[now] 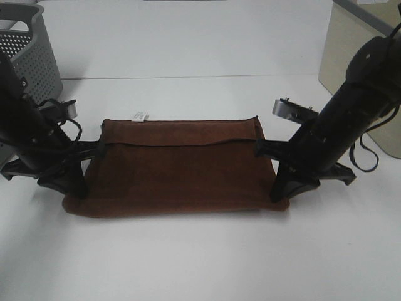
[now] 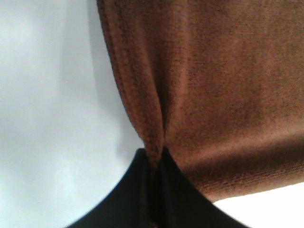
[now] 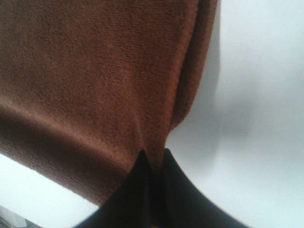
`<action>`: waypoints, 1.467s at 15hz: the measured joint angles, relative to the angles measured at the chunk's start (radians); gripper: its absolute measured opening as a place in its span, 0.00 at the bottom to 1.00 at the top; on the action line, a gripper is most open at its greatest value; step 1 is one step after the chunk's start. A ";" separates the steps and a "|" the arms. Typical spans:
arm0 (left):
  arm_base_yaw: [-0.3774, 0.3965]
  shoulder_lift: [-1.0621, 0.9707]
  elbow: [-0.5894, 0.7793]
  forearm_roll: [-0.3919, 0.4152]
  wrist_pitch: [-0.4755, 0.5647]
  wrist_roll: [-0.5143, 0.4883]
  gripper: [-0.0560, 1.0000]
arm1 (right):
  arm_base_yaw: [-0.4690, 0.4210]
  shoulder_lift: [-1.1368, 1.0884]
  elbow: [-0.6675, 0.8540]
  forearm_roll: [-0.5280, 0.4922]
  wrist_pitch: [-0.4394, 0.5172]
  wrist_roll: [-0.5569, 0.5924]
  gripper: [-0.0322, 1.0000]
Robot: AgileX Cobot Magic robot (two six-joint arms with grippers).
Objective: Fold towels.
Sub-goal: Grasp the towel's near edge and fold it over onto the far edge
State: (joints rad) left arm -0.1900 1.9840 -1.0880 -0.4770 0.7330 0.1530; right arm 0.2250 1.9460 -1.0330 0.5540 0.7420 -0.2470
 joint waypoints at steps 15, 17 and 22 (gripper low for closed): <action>-0.060 -0.097 -0.078 0.037 -0.093 -0.137 0.06 | 0.069 -0.033 -0.170 -0.051 -0.063 0.037 0.03; -0.018 -0.097 -0.138 0.040 -0.119 -0.160 0.06 | 0.069 0.023 -0.256 -0.099 -0.059 0.084 0.03; 0.038 -0.058 -0.164 0.034 -0.235 -0.153 0.06 | 0.042 0.115 -0.405 -0.160 -0.054 0.134 0.03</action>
State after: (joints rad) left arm -0.1520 1.9260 -1.2520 -0.4430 0.4980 0.0000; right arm 0.2670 2.0610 -1.4380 0.3940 0.6880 -0.1130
